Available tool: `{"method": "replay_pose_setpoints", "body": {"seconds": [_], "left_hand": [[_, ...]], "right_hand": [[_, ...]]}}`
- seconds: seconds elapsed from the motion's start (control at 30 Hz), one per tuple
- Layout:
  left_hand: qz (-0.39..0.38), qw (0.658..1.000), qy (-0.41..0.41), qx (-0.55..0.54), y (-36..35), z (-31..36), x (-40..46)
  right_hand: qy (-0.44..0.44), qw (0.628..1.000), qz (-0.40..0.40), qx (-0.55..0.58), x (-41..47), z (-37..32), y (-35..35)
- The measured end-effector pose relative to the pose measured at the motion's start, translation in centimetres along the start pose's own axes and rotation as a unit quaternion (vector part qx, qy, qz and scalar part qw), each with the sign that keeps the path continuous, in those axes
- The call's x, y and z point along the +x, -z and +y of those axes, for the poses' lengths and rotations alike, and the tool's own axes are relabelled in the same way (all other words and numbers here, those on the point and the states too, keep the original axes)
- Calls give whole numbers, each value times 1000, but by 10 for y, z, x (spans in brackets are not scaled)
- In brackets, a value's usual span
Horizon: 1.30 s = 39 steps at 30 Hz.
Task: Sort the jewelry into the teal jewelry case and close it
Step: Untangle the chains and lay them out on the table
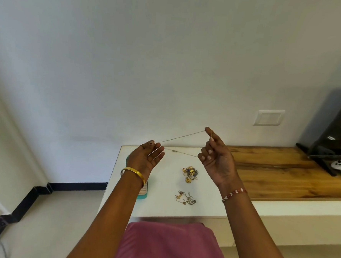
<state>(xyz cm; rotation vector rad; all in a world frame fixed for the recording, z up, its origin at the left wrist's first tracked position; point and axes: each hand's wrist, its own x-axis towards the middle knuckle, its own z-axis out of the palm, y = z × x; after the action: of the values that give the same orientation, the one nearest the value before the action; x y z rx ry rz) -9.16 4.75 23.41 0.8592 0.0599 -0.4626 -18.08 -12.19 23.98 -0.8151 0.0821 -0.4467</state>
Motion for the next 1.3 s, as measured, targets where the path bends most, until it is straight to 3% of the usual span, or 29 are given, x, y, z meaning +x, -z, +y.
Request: {"method": "replay_pose_setpoints", "body": {"seconds": [0.1,0.33,0.73,1.0,1.3], "left_hand": [[22,999,9,47,17,-14,6],[86,991,90,44,54,-59,21],[204,959,173,95,105,-142,69],[236,943,140,188,130,-190,92],[241,914,50,323,133,-204,119]], "right_hand": [[-12,997,44,-67,10,4,10],[-67,980,137,-126,40,35,44],[-150,909,167,-350,101,101,105],[-198,821,80,-529,163,153,140],[-197,718,-50,-666,215,203,158]]}}
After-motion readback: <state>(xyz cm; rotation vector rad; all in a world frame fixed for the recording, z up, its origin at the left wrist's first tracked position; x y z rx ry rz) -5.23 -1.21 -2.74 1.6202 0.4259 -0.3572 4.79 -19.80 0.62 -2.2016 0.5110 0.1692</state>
